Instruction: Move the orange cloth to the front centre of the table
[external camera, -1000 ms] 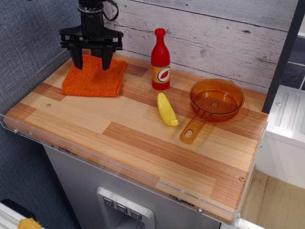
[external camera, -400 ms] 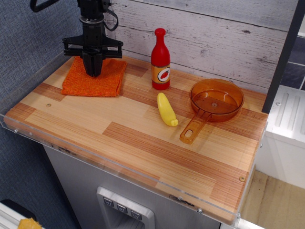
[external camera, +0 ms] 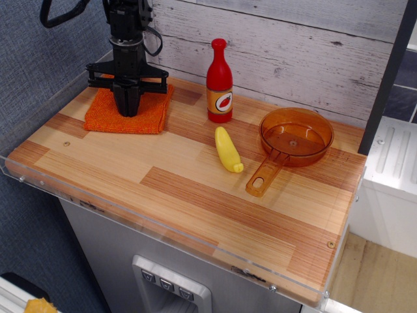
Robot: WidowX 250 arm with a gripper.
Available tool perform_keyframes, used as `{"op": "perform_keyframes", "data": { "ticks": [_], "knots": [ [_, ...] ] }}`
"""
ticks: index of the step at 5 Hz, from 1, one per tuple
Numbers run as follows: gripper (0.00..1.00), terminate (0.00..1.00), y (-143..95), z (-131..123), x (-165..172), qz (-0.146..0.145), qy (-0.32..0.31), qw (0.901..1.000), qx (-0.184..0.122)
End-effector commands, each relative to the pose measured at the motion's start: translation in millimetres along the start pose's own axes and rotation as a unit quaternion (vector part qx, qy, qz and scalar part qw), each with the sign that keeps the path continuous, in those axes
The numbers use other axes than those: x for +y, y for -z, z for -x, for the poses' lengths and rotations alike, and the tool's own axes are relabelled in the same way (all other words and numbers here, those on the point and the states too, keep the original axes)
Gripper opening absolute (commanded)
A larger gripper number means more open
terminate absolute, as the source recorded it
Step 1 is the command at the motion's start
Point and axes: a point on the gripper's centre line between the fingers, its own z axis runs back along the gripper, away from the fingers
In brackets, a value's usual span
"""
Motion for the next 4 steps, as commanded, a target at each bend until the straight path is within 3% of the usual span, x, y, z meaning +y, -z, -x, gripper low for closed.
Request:
{"op": "perform_keyframes", "data": {
  "ticks": [1,3,4],
  "knots": [
    [0.0,0.0,-16.2,28.9,14.0,-0.031,0.035,0.9988,-0.013],
    [0.0,0.0,-20.9,58.2,18.3,-0.038,0.099,0.9943,-0.014],
    [0.0,0.0,-23.0,69.1,16.6,-0.022,0.119,0.9922,-0.028]
  ]
}}
